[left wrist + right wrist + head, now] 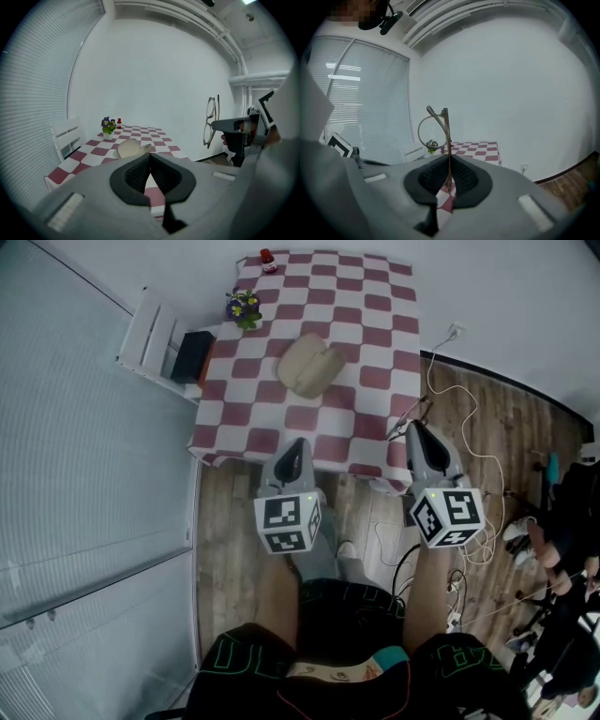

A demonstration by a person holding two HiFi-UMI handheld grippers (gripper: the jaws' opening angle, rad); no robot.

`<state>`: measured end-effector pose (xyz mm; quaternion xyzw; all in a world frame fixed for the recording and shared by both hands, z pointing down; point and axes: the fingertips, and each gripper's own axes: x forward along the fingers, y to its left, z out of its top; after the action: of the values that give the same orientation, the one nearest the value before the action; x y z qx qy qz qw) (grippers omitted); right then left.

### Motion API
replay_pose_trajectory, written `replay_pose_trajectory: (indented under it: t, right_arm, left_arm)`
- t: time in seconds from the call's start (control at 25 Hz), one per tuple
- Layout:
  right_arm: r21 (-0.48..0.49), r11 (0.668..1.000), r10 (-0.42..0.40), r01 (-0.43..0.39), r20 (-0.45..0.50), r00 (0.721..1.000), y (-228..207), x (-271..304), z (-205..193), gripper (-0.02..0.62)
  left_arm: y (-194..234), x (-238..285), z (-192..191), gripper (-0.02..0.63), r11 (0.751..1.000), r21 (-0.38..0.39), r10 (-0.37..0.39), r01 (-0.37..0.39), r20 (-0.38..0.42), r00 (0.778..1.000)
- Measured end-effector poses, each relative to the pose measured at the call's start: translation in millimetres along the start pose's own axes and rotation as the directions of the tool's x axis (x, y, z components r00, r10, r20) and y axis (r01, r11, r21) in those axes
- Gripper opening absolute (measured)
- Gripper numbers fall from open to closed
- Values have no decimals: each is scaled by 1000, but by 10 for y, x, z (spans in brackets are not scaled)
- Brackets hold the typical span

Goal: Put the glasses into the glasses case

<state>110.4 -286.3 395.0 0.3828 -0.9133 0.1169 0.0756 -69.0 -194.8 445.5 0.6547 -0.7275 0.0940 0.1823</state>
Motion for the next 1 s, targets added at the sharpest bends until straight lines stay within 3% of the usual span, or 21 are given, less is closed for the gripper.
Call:
replay_pose_trajectory:
  t: [0.48,1.0]
  right_arm:
    - [-25,1000,-5,3,-57,998,-71,465,-53,18]
    - [-126,992,4,-19,-115,993,37,1001,18,18]
  left_arm:
    - [116,425,-99,11,999,-39,-23,21,-50,998]
    - [357,813,-7,11,995,-100,-33,27,-52,998]
